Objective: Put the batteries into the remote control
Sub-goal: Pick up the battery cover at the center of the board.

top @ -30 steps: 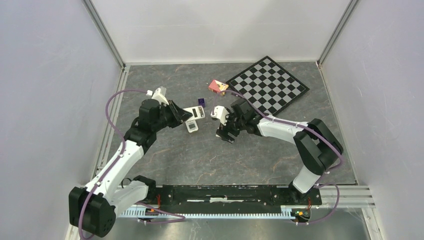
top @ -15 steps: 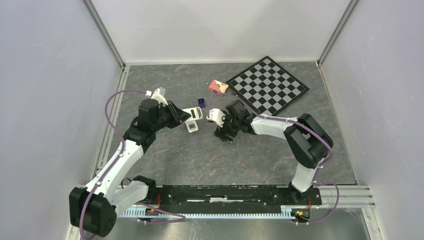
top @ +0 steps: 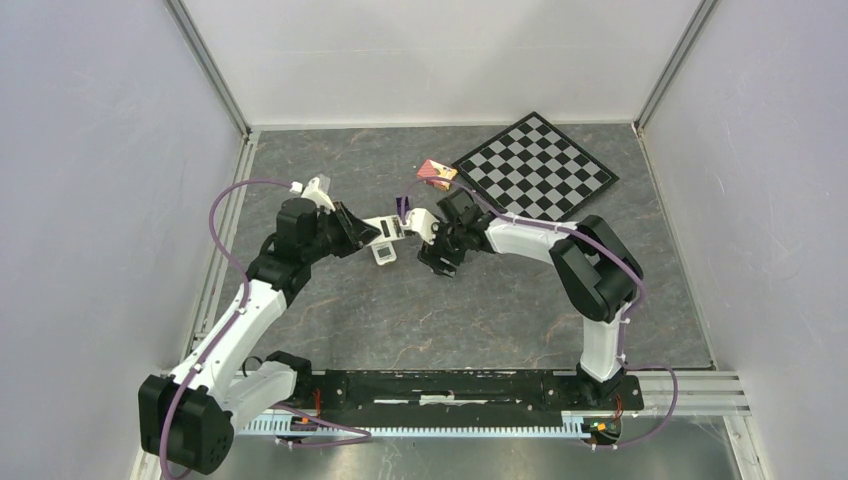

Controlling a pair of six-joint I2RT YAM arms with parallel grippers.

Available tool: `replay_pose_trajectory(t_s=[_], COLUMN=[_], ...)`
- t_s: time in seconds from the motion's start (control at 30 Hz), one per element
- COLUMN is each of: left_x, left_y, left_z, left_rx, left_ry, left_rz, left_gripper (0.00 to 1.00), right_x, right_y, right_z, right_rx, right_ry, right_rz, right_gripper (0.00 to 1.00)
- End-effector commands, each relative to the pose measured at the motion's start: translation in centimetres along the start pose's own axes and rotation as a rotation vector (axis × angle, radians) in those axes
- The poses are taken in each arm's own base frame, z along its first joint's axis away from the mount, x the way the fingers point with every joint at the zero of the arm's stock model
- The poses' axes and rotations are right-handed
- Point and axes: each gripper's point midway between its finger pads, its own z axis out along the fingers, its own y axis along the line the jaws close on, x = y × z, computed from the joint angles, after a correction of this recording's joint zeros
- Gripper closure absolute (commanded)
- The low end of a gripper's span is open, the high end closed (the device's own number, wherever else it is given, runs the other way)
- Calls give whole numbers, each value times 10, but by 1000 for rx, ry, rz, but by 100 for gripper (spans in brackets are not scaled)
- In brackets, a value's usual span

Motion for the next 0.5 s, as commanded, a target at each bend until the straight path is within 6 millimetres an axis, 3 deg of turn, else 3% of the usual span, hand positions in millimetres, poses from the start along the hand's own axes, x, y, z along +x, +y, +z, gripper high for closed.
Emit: replay_pose_trajectory(t_s=[0.0,0.17,0.3,0.47], left_x=[-19,-18,-18,-18], left_y=[-17,-16,-16,-16], left_z=[-11,-12,-12,-13], left_rx=[48,47,50,49], left_ry=[-53,-54,-51,-53], left_rz=[61,61,58,59], left_gripper=[98,98,98,98], right_x=[24,34,32,38], right_y=[15,13,11,16], right_z=[0,-6,-6,0], right_rx=[-75,-33,-20,-48], right_ry=[137,168,161,195], right_rz=[38,51,71,108], right_gripper=[25,12,11,30])
